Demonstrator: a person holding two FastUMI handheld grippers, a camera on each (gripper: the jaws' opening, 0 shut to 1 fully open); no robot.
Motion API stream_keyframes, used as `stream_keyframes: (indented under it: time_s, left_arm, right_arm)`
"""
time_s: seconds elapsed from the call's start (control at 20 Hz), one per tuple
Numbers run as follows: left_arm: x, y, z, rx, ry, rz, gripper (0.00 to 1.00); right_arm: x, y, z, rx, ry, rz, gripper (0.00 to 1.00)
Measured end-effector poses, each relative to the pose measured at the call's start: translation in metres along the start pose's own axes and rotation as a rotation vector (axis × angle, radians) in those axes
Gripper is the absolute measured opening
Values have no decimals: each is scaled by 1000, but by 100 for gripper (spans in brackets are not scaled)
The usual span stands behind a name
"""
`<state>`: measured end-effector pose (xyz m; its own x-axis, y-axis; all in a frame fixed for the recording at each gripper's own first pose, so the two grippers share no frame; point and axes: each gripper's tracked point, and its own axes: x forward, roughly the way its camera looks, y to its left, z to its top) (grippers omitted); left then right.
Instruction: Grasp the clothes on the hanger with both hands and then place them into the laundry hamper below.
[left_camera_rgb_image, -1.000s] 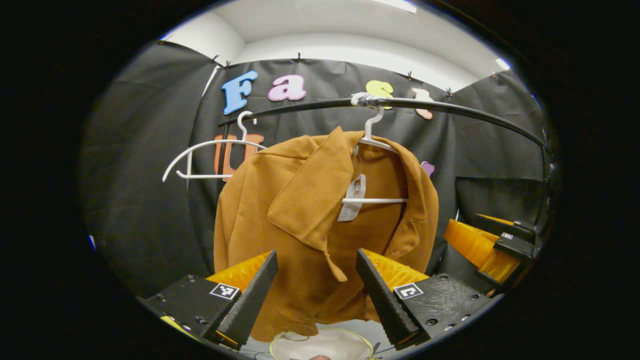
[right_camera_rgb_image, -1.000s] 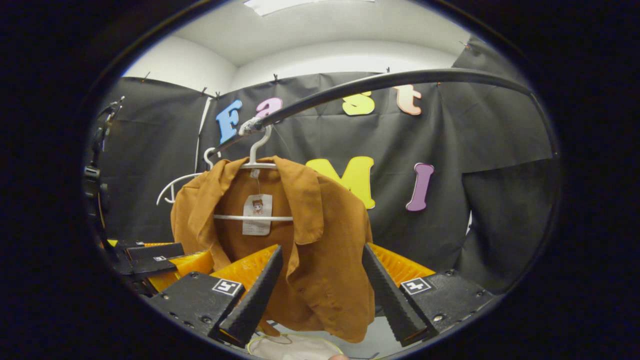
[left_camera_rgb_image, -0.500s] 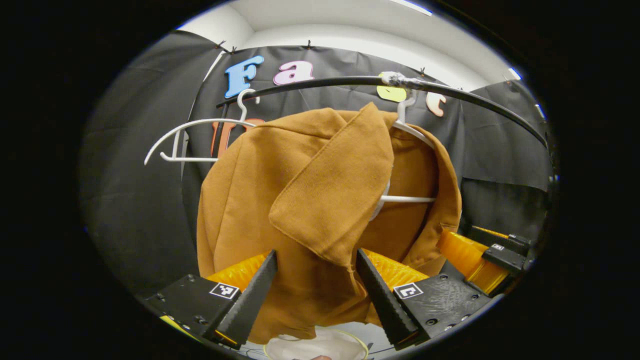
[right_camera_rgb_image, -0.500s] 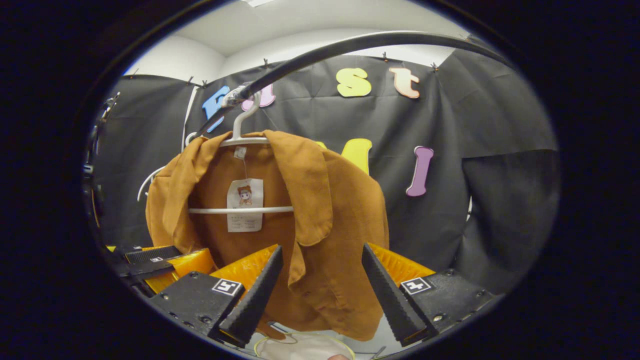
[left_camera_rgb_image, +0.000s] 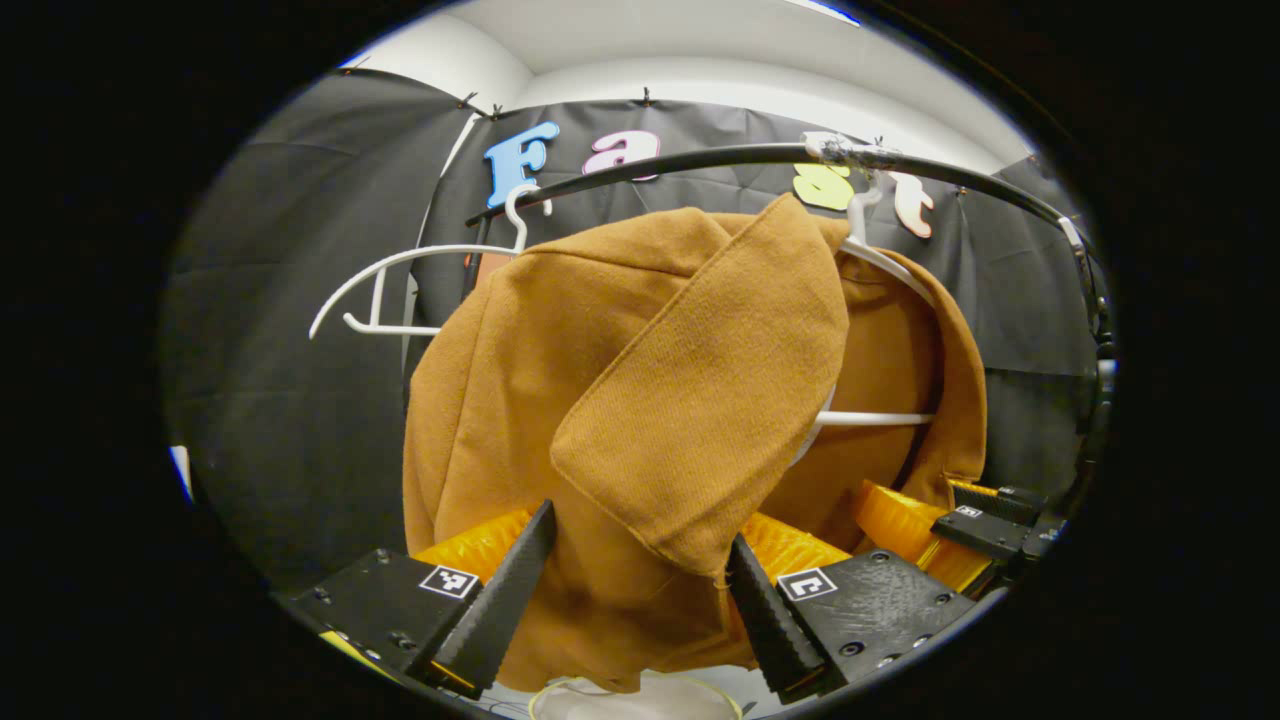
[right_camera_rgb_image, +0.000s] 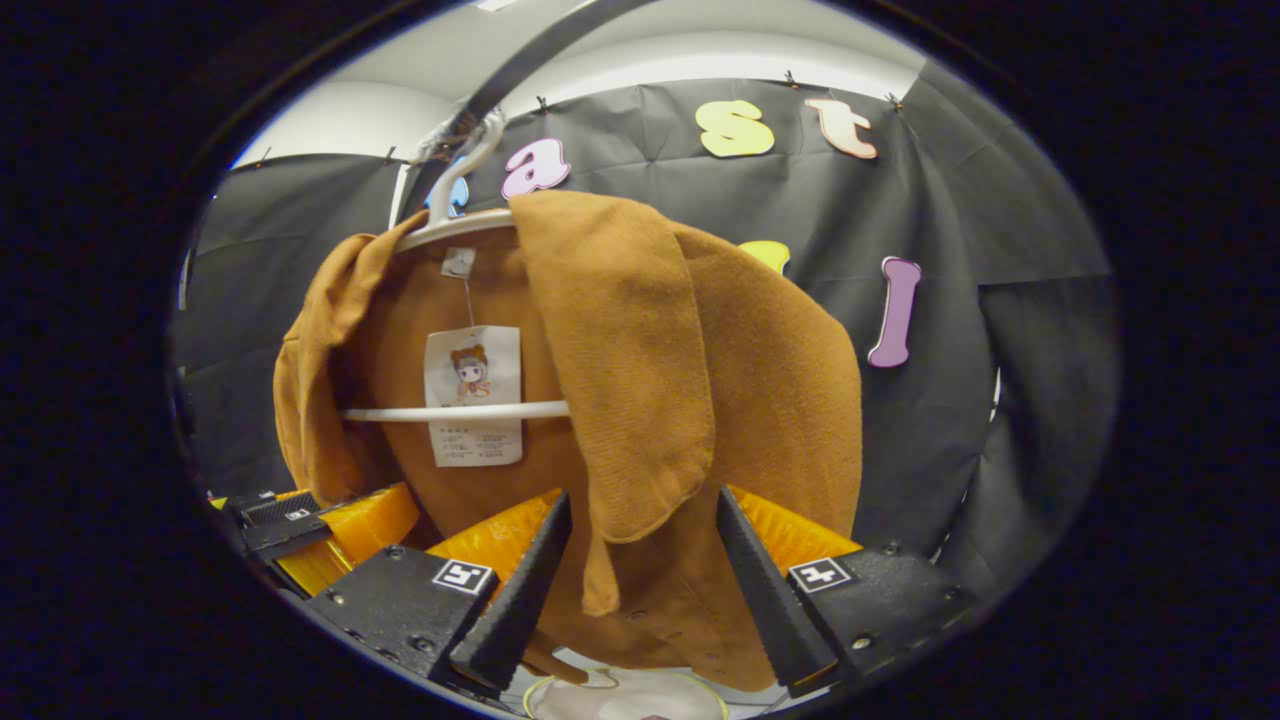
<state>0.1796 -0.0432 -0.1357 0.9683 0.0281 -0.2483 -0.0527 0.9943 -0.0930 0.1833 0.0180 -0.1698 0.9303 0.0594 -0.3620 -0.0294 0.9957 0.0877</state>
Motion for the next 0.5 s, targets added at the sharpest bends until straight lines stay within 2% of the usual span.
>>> stream_keyframes:
  time_s: [0.05, 0.1, 0.15, 0.2, 0.25, 0.3, 0.35, 0.45, 0.5]
  left_arm:
    - [3, -1, -1, 1, -4, 12, 91]
    - [6, -1, -1, 3, -5, 23, 88]
    - [7, -1, -2, 3, -7, 33, 76]
    - [9, -2, -2, 2, -4, 34, 65]
    - [11, -3, -3, 0, 3, 38, 53]
    - [14, -1, -5, 2, 8, 56, 42]
    - [14, 3, -4, 0, 8, 75, 30]
    - [14, -4, -4, -25, 11, 33, 7]
    - [14, 0, -3, -29, 10, 42, 8]
  right_arm:
    - [4, -1, -2, 9, 9, 10, 90]
    - [6, -2, -5, 13, 17, 15, 83]
    - [7, -4, -5, 11, 21, 21, 79]
    - [8, -3, -6, 4, 23, 33, 69]
    - [9, -2, -6, -8, 22, 39, 68]
    - [11, -3, -5, -19, 17, 37, 56]
    - [12, -5, -3, -24, 10, 36, 56]
    - [7, -8, -2, -18, 0, 34, 42]
    - [6, -11, -2, -7, -6, 32, 34]
